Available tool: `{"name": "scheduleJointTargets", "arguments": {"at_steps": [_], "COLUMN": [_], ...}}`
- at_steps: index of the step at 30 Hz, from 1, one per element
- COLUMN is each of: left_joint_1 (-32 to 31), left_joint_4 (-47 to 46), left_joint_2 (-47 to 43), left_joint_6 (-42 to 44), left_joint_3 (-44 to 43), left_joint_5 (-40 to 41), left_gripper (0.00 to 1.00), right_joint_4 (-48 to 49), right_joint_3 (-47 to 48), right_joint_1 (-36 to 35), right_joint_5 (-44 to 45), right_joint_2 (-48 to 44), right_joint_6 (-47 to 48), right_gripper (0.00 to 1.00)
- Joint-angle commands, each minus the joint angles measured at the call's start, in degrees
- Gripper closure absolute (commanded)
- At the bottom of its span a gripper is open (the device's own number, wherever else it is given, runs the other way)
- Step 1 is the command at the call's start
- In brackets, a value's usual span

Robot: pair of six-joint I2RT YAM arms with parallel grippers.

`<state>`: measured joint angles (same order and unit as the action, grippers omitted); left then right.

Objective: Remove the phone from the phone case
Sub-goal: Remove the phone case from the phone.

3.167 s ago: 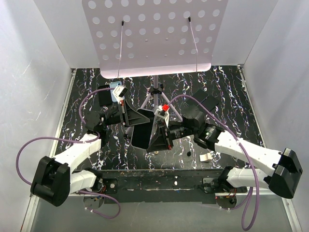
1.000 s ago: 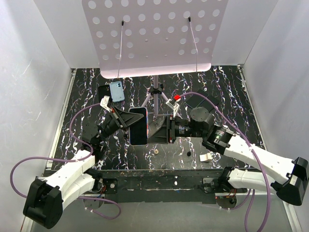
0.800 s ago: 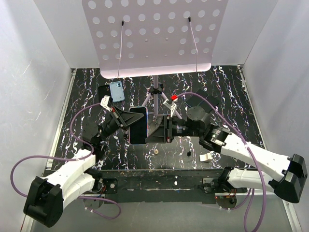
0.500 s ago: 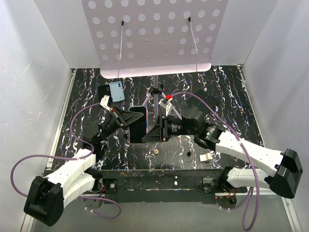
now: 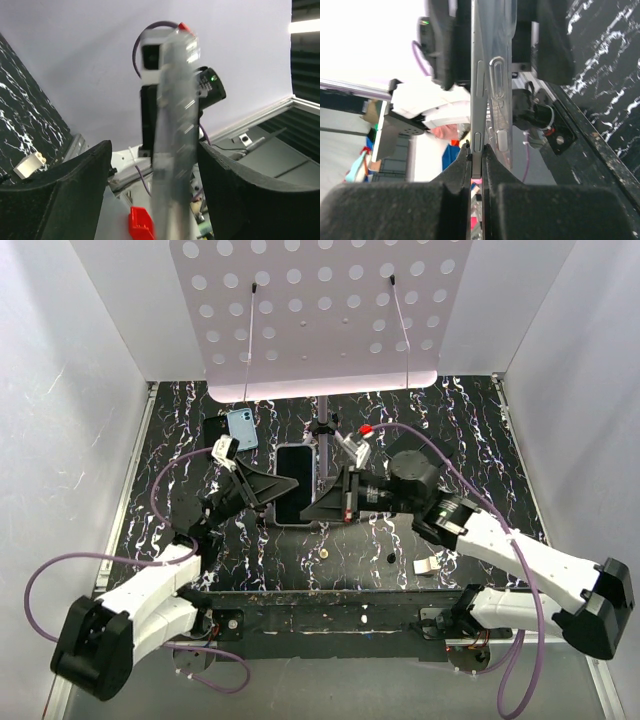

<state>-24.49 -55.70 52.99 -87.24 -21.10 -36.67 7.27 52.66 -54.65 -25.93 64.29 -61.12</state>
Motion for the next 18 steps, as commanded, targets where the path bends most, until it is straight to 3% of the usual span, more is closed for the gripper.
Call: {"name": "scheduleJointTargets", "arguments": {"at_steps": [1, 7, 9, 18], "left_joint_1": [-0.29, -0.47, -0.65, -0.82], "left_joint_4": [-17.99, -30.33, -30.52, -30.69], "left_joint_2": [6.58, 11.43, 11.35, 9.24], "left_joint_6": [-3.8, -7.59, -6.98, -2.58], "left_joint_3": [-0.08, -1.04, -2.18, -2.89], "left_joint_5": [-7.36, -9.56, -11.49, -15.63], "left_gripper": [0.31, 0.22, 0.16, 0.13], "right_joint_4": [13.1, 16.56, 16.37, 25.42], "right_joint_3": [-1.67, -4.24, -4.59, -8.54], "right_joint_1": [3.67, 6.84, 7.72, 9.83], "right_joint_5": [-4.03, -6.85, -7.11, -9.31], "right_joint_2": [-6.63, -10.23, -11.29, -12.44], "right_joint_6": [-7.59, -11.74, -12.44, -20.7], "right_gripper": [0.99, 0.99, 0.99, 0.99]}}
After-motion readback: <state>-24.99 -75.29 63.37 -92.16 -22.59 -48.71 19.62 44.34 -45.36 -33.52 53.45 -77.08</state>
